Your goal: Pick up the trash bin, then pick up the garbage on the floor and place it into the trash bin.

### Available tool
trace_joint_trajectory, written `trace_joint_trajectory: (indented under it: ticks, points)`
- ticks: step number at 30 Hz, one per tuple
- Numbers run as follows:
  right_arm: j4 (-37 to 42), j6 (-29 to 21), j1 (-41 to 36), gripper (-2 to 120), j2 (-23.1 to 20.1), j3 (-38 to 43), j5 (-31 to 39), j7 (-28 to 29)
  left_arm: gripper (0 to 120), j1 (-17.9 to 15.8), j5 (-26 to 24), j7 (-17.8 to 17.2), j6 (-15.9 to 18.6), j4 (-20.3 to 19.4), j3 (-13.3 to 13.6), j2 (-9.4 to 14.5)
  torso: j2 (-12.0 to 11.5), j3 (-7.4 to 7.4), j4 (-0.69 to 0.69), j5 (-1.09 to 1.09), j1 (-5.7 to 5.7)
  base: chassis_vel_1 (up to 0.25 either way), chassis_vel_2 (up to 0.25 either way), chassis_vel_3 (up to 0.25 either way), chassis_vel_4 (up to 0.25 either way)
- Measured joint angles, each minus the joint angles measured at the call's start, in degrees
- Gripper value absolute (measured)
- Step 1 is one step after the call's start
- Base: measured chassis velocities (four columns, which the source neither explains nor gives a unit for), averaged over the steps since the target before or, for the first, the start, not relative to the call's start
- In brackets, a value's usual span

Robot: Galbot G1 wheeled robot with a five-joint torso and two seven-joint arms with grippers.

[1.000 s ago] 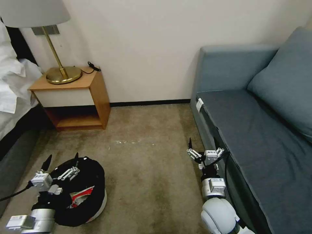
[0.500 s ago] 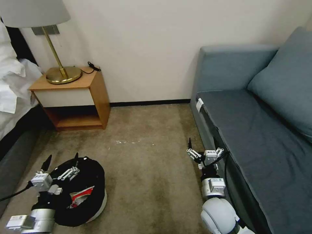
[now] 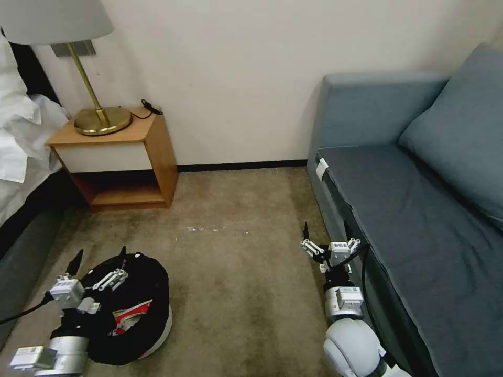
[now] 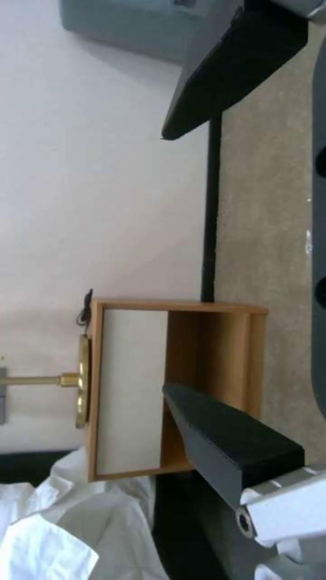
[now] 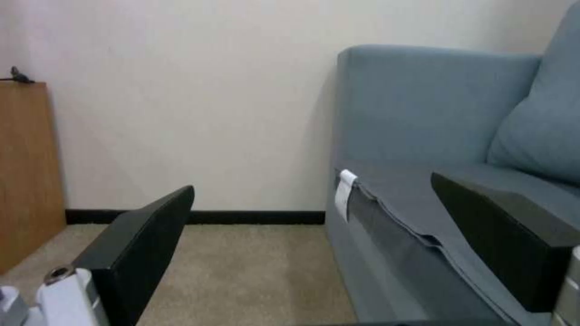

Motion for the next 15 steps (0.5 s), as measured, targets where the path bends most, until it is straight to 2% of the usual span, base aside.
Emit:
trace_joint_trajectory:
  ticks: [15]
  points:
    - [0.0, -0.01, 0.01, 100, 0.0, 0.0, 0.02, 0.0, 100, 0.0, 0.01, -0.03, 0.04, -0.04, 0.0, 0.0, 0.0, 0.0, 0.0, 0.0, 0.0, 0.0, 0.0, 0.0, 0.0]
